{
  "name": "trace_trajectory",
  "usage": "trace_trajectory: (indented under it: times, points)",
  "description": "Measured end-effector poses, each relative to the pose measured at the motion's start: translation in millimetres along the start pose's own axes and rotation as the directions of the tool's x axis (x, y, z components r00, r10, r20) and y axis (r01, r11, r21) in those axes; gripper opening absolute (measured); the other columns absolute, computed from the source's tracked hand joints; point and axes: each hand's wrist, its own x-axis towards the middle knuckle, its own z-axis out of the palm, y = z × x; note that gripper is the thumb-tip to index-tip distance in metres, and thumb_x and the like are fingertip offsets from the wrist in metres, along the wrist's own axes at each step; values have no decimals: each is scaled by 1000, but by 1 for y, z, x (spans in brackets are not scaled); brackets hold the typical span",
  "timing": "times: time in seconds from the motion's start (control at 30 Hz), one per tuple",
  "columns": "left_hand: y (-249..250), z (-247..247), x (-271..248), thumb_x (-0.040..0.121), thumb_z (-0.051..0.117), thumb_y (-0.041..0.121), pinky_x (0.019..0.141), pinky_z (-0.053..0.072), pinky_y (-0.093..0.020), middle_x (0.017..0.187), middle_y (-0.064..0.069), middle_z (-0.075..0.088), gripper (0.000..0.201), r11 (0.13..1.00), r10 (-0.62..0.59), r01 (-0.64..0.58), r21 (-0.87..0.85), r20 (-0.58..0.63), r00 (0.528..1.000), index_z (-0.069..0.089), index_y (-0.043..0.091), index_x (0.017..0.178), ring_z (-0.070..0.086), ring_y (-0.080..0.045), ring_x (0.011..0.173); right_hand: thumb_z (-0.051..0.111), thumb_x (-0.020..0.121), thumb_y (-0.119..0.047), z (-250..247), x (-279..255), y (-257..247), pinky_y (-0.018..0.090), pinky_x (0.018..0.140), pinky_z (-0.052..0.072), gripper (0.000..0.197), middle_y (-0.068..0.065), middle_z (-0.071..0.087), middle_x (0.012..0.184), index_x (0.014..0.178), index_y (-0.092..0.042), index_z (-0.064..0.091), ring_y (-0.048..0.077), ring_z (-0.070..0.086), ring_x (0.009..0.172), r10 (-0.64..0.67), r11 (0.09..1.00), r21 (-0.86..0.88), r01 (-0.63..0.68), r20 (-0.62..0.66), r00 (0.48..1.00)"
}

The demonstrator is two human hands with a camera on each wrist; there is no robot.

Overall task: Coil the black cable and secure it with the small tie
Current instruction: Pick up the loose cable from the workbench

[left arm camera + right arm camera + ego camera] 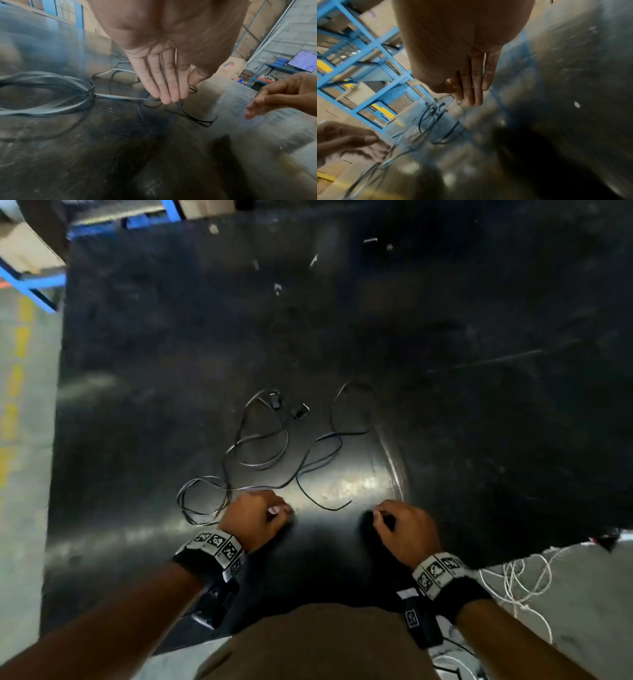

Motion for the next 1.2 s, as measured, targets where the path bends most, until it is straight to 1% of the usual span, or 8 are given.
trace_trajectory:
  times: [0.17,0.37,0.53,0.63,0.73,0.83,0.97,1.2]
  points:
    - [11,9,36,92,59,43,76,56,-34,105,9,67,22,999,51,-51,-5,-23,998,72,32,106,67,-14,88,56,92,-36,21,14,-4,31,83,58,21,-7,75,102,104,-27,72,14,70,89,-71,997,3,71,103,992]
    - [18,17,83,87,71,43,78,58,-37,127,0,52,47,998,-39,35,-42,-95,995,53,27,127,62,-18,93,67,89,-26,38,52,-16,28,90,51,29,-5,57,120,117,-28,64,16,57,109,-132,978,-129,163,219,967]
    - [11,16,98,92,67,23,76,57,-32,90,5,69,6,988,-40,27,-154,-83,996,72,24,95,68,-16,80,66,89,-21,36,67,-13,22,78,42,7,-9,59,104,94,-26,67,12,57,96,-120,985,-89,148,260,958]
    - [1,4,97,91,71,16,71,55,-23,76,8,71,11,932,-111,71,-355,-93,989,71,27,92,70,-7,68,77,79,-15,23,77,-5,32,76,58,14,-10,70,88,81,-27,71,11,69,78,-59,980,199,-7,321,945]
    - [-11,-10,90,92,73,12,71,62,-30,78,5,74,20,839,-190,94,-535,-128,973,66,29,100,76,-15,66,86,75,-2,-7,83,-12,34,80,60,22,0,78,83,78,-21,74,14,72,75,-55,822,542,-172,377,924]
    - [-13,-24,81,92,73,6,70,65,-37,76,-3,75,22,701,-256,89,-708,-133,958,65,16,110,76,-18,64,80,76,8,-40,86,-39,30,86,59,21,16,77,95,83,-9,70,22,73,88,-127,509,819,-265,376,918]
    - [3,-42,70,91,72,-2,65,65,-32,75,-9,74,28,501,-298,38,-865,-131,945,63,6,117,76,-15,62,67,85,8,-70,90,-80,30,84,60,15,22,74,117,96,-2,63,29,71,107,-265,165,950,-264,300,916]
    - [33,-65,53,91,71,-4,59,61,-22,75,-12,70,31,348,-337,-62,-935,-187,923,59,-2,120,73,-8,59,76,84,3,-77,86,-145,40,101,56,17,21,79,107,101,0,75,34,75,107,-197,308,948,-76,142,970]
